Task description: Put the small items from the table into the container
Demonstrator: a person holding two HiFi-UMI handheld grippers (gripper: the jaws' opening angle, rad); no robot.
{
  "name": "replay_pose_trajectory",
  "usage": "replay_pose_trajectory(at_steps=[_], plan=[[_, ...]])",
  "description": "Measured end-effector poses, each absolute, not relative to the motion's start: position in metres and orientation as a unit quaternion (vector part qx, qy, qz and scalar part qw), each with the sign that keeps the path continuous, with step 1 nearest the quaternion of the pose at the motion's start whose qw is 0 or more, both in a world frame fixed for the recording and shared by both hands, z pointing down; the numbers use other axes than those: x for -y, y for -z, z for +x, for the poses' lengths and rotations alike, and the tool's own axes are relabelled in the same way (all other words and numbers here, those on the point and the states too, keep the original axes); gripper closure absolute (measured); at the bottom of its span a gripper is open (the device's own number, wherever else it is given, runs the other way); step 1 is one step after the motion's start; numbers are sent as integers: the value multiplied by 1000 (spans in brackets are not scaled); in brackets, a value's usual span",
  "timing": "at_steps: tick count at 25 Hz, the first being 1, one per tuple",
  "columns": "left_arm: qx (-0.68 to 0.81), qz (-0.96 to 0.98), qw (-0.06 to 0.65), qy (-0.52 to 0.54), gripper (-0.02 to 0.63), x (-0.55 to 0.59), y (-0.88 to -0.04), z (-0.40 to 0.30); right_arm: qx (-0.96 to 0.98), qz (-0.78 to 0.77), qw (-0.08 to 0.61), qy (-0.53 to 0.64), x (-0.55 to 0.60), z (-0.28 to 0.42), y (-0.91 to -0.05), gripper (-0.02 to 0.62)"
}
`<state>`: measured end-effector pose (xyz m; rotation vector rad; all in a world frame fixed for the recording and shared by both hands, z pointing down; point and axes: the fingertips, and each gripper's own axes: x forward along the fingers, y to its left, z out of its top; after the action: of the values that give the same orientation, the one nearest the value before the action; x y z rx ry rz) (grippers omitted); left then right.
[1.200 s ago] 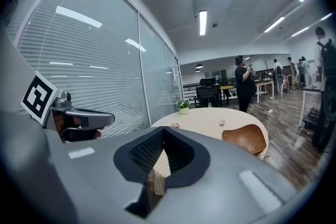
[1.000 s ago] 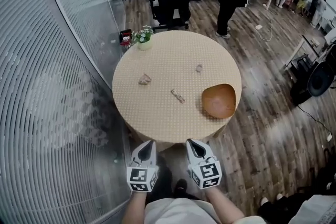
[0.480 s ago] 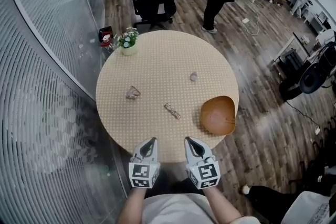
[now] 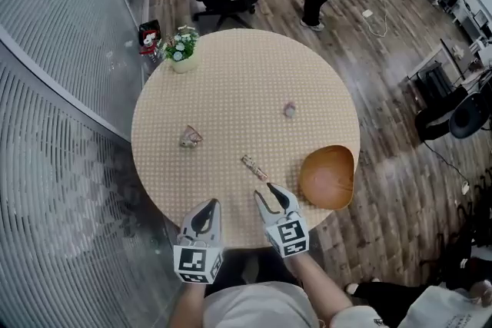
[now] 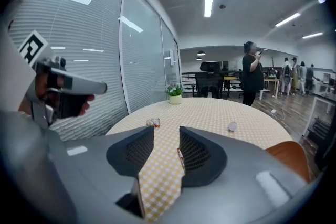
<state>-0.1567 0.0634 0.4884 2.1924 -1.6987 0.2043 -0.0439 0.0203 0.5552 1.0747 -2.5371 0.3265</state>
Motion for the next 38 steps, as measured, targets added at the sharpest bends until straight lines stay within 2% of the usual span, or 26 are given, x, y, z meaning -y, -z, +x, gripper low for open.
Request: replay_pose_trajectory(at_steps=[4, 9, 24, 28, 31, 38], plan=[[612, 768, 177, -66, 600, -55, -478, -168, 897, 371, 210, -115, 8, -53, -602, 410], [624, 760, 169, -70, 601, -48, -466, -182, 887, 363, 258, -122, 36, -61, -656, 385], [632, 744, 197, -91, 600, -44, -494, -193, 854, 336, 356, -178, 74, -64, -750, 390], [633, 743, 198, -91, 600, -40, -495, -194, 849, 333, 371, -175, 72, -62, -757, 417], [633, 743, 197, -90, 600, -37, -493, -193, 845, 334, 381, -172, 72, -61, -756, 480], [633, 743, 197, -90, 600, -38, -492, -191, 843, 332, 388, -170, 71, -61, -752, 488]])
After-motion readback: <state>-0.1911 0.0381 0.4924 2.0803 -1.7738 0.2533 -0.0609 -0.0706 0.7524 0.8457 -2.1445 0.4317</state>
